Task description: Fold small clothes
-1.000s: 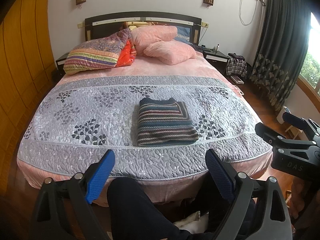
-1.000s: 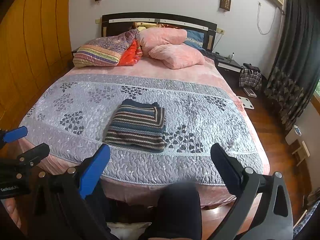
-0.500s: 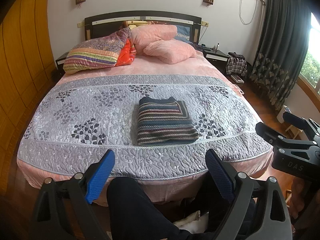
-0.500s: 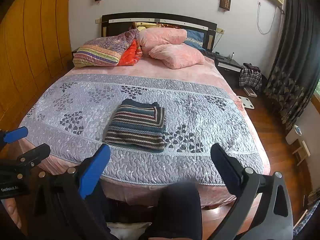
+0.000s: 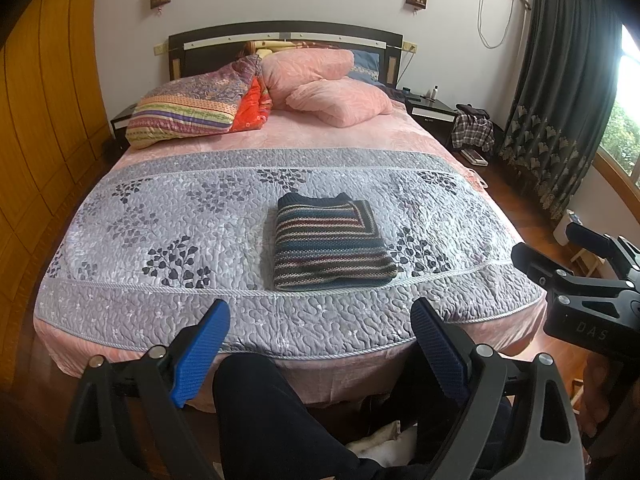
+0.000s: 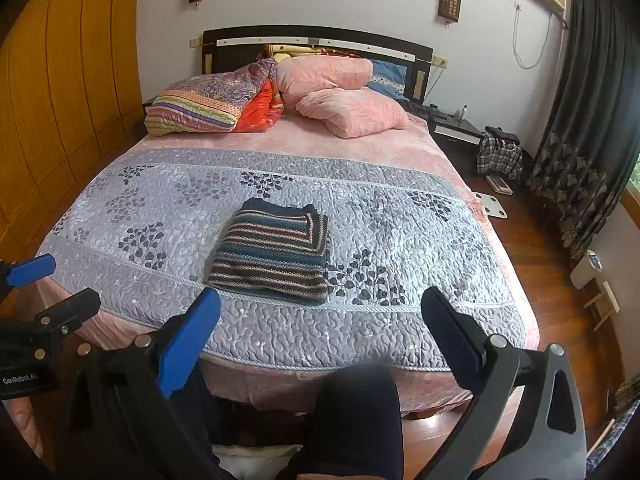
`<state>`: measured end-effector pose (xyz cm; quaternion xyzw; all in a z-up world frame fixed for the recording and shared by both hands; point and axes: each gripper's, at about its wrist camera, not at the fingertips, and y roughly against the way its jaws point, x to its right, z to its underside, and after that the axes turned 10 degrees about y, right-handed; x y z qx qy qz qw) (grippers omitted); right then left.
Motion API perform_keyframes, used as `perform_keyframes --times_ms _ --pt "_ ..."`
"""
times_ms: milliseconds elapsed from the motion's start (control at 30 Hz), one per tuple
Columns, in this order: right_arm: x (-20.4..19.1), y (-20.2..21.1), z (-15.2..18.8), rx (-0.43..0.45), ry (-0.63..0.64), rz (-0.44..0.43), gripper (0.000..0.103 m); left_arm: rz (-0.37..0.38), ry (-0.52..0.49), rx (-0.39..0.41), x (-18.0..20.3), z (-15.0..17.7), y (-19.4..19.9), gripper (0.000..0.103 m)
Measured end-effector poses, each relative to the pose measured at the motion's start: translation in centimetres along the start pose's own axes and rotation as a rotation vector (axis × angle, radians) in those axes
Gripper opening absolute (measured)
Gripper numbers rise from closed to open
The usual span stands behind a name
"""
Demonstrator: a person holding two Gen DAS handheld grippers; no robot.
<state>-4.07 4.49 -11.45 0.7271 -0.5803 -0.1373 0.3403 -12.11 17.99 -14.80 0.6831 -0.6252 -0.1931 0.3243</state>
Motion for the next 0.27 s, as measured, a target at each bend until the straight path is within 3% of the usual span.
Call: perform_keyframes --times_ms 267 --pt "0.05 -0.16 0.26 -0.003 -0.002 0.006 0.1 0.001 0.0 -0.004 0.03 0.4 -0.29 0.092"
